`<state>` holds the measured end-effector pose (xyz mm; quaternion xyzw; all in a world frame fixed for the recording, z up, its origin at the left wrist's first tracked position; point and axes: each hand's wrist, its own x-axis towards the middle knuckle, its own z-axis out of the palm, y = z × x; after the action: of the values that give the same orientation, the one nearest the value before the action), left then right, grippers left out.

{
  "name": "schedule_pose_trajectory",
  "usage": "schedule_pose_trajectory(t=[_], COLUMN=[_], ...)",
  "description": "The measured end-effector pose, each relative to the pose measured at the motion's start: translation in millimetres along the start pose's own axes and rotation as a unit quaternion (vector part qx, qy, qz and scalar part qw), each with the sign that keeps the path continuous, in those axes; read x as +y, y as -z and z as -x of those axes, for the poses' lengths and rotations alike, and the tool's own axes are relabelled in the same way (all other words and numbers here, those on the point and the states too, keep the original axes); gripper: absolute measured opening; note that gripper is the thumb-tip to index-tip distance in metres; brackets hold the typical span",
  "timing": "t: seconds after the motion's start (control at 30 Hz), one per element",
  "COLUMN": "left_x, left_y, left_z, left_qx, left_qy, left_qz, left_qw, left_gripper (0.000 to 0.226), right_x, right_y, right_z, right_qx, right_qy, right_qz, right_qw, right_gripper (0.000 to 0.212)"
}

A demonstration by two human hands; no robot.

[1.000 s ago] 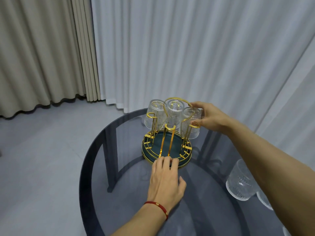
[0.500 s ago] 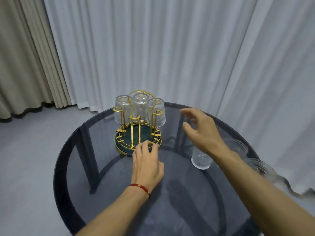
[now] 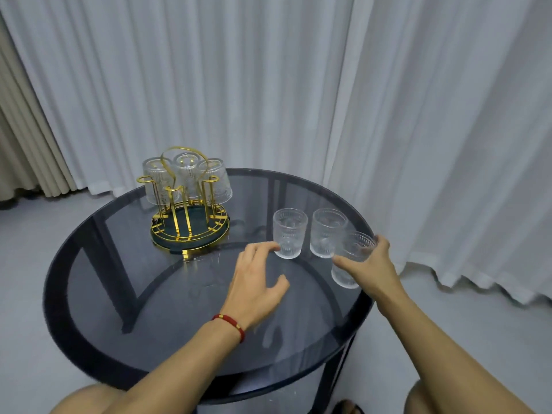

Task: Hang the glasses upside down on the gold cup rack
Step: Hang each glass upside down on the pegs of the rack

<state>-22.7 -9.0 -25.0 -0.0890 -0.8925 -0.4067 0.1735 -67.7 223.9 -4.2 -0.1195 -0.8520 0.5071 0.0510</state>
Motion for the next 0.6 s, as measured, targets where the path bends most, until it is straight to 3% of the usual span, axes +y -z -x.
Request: schedule_pose_trajectory(t=[0.13,0.27,0.37,0.43,0.53,0.6], left_x=[9.1,11.8,13.2,17.3,22.0,22.5], left_y=[-7.0,-8.2,-7.7,-5.2,-0.2,4.9], left_z=[6.1,7.9,7.3,4.9,2.2,2.4], left_qx=[-0.015,-0.033,-0.054,-0.078,-0.117,-0.114], left_qy=[-0.011,-0.022,-0.001,0.036,0.069,0.062], left_qz=[0.013,0.018,0.071,0.141,0.247,0.246], left_qw=[1.0,0.999,0.996,0.986,0.959,0.96], left_gripper=[0.047,0.048,0.047,0.052,0.078,0.087], right_x=[16.9,20.0,14.1,6.9,-6.7,-16.0], right_y=[3.8,13.9,21.9,22.3,9.1,-8.5], right_z=[-6.9,-4.2,7.4,16.5,28.7,36.5], right_qx=[-0.004,-0.01,-0.028,-0.063,-0.151,-0.203], right_qy=[0.016,0.045,0.118,0.168,0.22,0.25], right_qz=[-0.014,0.001,0.008,0.011,0.005,0.007], right_qw=[1.0,0.999,0.993,0.984,0.964,0.947], right_gripper=[0.094,0.089,0.08,0.077,0.08,0.082])
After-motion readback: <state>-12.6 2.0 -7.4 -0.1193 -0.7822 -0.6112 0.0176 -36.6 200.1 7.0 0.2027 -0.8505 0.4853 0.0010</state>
